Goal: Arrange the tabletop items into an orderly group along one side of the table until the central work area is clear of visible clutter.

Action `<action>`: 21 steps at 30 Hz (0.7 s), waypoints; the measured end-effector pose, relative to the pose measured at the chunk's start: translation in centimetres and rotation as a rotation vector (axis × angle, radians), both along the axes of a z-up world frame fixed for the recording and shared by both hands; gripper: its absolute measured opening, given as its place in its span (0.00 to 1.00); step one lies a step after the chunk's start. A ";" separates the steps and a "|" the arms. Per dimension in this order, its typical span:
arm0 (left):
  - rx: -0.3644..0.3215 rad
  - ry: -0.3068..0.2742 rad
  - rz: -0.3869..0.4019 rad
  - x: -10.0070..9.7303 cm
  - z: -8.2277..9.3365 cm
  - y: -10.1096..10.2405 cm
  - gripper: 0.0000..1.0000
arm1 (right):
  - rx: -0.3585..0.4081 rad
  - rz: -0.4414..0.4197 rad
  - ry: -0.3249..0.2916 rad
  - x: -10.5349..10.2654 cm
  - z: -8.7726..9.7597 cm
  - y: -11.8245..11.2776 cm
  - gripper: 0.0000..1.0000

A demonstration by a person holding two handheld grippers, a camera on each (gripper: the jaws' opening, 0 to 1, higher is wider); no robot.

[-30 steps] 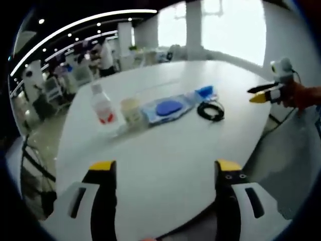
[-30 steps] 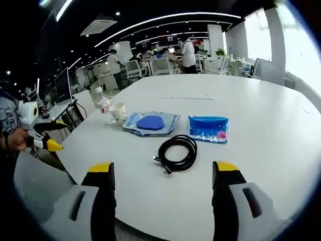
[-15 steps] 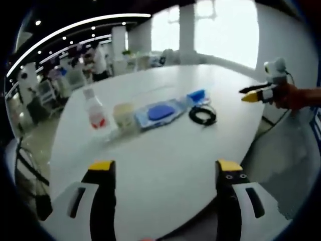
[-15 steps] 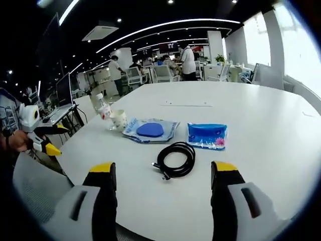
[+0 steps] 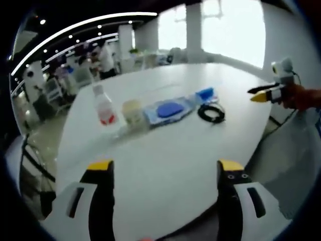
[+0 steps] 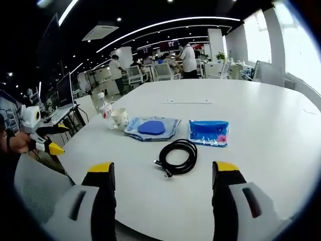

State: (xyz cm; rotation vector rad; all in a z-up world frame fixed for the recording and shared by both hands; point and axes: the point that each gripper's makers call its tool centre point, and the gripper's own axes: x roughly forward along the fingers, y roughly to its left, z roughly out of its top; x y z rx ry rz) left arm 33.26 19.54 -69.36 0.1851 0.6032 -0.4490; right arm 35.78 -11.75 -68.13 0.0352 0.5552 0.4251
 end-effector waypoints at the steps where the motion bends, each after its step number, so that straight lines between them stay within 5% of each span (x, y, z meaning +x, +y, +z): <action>1: 0.005 -0.001 -0.001 0.0 0.0 0.0 0.81 | -0.002 -0.001 0.003 0.0 0.0 0.0 0.78; 4: 0.055 -0.016 0.016 0.2 0.1 0.8 0.80 | -0.023 0.023 0.004 0.4 -0.5 -0.1 0.77; 8: 0.039 -0.023 0.066 0.4 0.3 1.7 0.79 | -0.053 0.081 -0.003 0.3 -0.6 0.6 0.75; 21: 0.058 -0.005 0.127 0.3 0.0 3.2 0.79 | 0.011 0.071 0.028 0.6 -1.3 0.2 0.74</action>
